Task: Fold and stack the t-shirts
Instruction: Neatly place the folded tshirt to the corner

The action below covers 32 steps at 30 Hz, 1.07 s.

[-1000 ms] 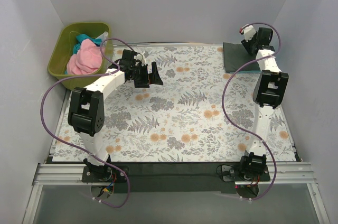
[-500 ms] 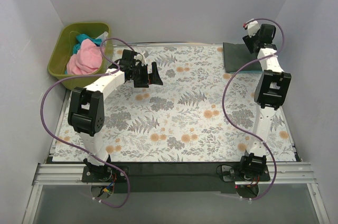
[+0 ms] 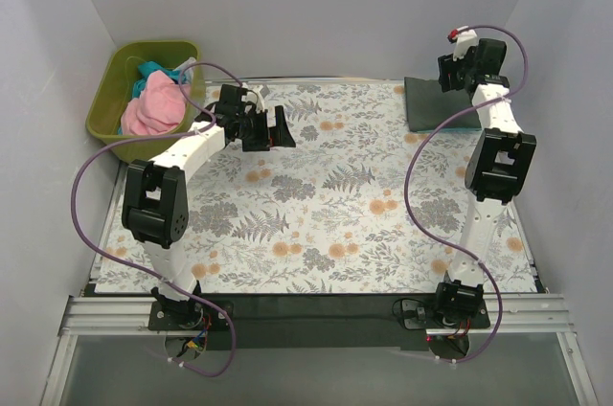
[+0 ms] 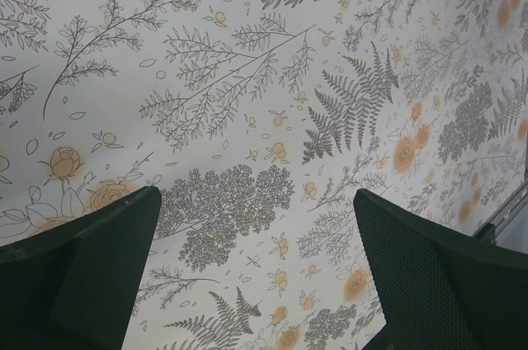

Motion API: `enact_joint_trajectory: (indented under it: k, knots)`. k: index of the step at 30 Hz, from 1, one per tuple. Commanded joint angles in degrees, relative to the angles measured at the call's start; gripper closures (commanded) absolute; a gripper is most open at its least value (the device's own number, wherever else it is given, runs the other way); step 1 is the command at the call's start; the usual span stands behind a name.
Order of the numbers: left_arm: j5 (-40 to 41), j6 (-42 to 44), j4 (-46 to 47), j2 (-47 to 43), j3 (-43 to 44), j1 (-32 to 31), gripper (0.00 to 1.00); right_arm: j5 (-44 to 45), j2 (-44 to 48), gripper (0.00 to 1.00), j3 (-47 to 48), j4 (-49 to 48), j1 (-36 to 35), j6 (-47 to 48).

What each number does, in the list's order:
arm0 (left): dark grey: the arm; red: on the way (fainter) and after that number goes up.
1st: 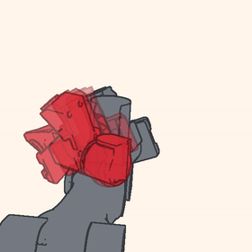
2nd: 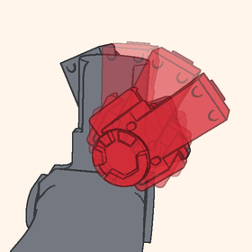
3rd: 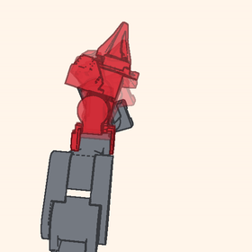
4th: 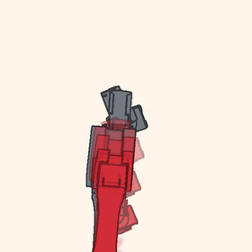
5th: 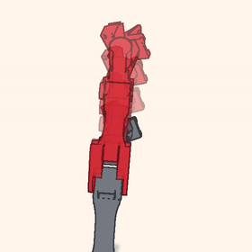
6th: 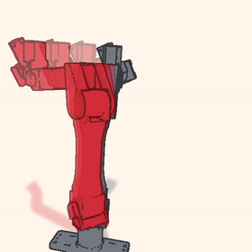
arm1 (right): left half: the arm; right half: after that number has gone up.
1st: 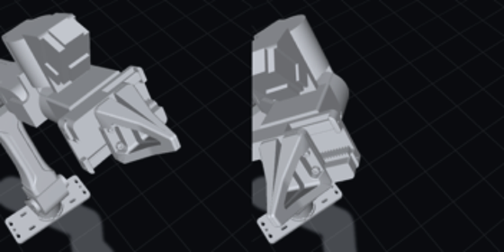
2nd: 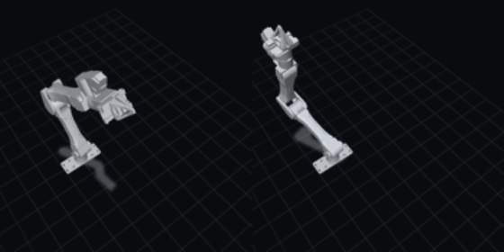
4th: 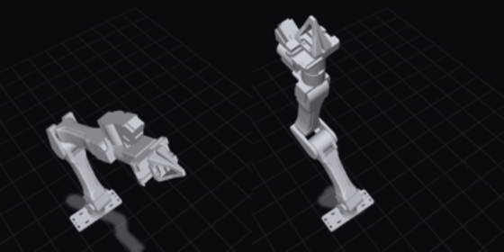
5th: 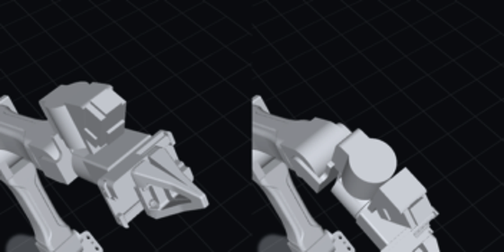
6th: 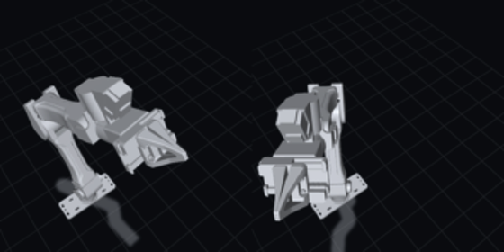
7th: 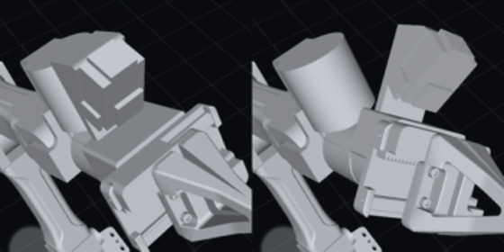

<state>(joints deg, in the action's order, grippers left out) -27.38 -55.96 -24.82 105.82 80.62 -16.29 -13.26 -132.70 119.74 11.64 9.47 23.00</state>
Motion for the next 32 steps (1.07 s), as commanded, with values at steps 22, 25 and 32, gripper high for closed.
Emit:
enact_joint_trajectory:
  k: [22,25,32]
  knots:
    - [7.2,14.7,-6.3,-9.1,-9.9,5.0,0.02,-10.0,48.5,0.12,-54.9,16.8,-15.1,-8.2]
    - [9.2,16.4,-6.3,-14.1,-15.7,5.0,0.02,-8.1,53.9,0.11,-61.3,16.7,-16.8,-7.2]
    - [11.9,16.4,-6.0,-24.6,-23.0,5.0,0.02,-3.5,62.9,0.05,-66.1,16.3,-17.3,-5.3]
